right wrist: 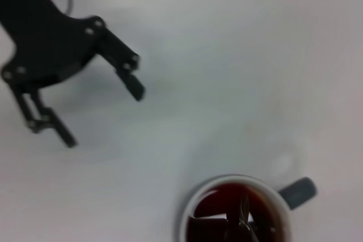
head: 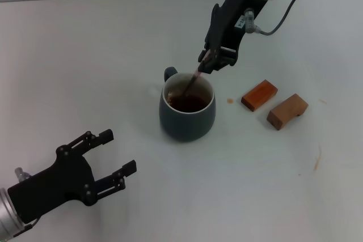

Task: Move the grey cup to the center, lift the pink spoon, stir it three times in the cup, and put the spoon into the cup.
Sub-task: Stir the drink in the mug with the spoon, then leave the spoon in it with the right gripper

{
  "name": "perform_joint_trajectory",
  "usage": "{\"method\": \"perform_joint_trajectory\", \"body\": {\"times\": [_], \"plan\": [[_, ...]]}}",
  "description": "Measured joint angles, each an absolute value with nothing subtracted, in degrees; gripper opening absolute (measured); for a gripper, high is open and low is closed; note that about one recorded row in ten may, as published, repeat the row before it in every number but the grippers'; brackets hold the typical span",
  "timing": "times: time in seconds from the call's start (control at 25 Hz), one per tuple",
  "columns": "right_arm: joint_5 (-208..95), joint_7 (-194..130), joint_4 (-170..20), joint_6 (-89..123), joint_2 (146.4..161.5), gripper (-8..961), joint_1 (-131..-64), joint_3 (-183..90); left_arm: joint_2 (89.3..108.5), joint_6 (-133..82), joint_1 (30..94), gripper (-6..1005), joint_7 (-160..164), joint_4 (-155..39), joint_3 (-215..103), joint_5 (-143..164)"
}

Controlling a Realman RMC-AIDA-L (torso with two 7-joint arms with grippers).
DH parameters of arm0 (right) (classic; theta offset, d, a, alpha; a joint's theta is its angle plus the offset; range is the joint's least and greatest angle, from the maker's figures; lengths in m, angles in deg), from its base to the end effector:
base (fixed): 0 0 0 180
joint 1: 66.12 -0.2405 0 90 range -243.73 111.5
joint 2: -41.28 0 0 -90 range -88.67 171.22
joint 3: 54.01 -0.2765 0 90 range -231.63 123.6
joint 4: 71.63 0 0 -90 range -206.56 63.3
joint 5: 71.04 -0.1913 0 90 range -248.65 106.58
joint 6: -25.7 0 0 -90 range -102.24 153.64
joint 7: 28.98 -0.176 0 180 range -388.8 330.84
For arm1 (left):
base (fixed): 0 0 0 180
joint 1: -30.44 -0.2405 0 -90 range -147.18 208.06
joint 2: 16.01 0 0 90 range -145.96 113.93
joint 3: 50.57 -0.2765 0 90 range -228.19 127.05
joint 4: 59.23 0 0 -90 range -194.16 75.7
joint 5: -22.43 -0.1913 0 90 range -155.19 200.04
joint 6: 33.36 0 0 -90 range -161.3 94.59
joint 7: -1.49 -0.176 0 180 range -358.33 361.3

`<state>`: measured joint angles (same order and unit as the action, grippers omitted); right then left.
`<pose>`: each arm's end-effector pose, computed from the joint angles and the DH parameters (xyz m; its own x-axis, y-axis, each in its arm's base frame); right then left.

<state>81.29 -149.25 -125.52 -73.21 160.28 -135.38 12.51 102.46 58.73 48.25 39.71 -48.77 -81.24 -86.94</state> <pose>0.0783 0.4059 -0.0509 0.8888 -0.1028 0.4466 -0.0676 -0.9933 -0.0942 -0.3048 0.2351 -0.0754 0.7211 0.1654 0.6728 0.4534 -0.8470 -0.2777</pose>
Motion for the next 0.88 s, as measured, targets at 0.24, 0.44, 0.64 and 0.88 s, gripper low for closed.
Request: {"method": "perform_joint_trajectory", "body": {"times": [0.24,0.44,0.64,0.88], "plan": [[83.9,-150.2,-125.7,-74.7,160.28,115,-135.5,13.1,102.41,58.9,48.1,815,39.7,-48.8,-81.2,-86.9],[81.0,-148.4,-126.3,-78.0,160.23,115,-135.6,12.7,102.38,59.1,47.8,815,39.7,-48.6,-81.2,-86.8],[80.2,-148.4,-125.9,-74.5,160.21,116,-135.7,13.0,102.37,59.4,47.6,815,39.7,-48.4,-81.2,-86.8],[83.4,-150.2,-125.5,-75.0,160.25,116,-136.1,13.6,102.35,59.5,47.6,814,39.7,-48.3,-81.2,-86.8]]}}
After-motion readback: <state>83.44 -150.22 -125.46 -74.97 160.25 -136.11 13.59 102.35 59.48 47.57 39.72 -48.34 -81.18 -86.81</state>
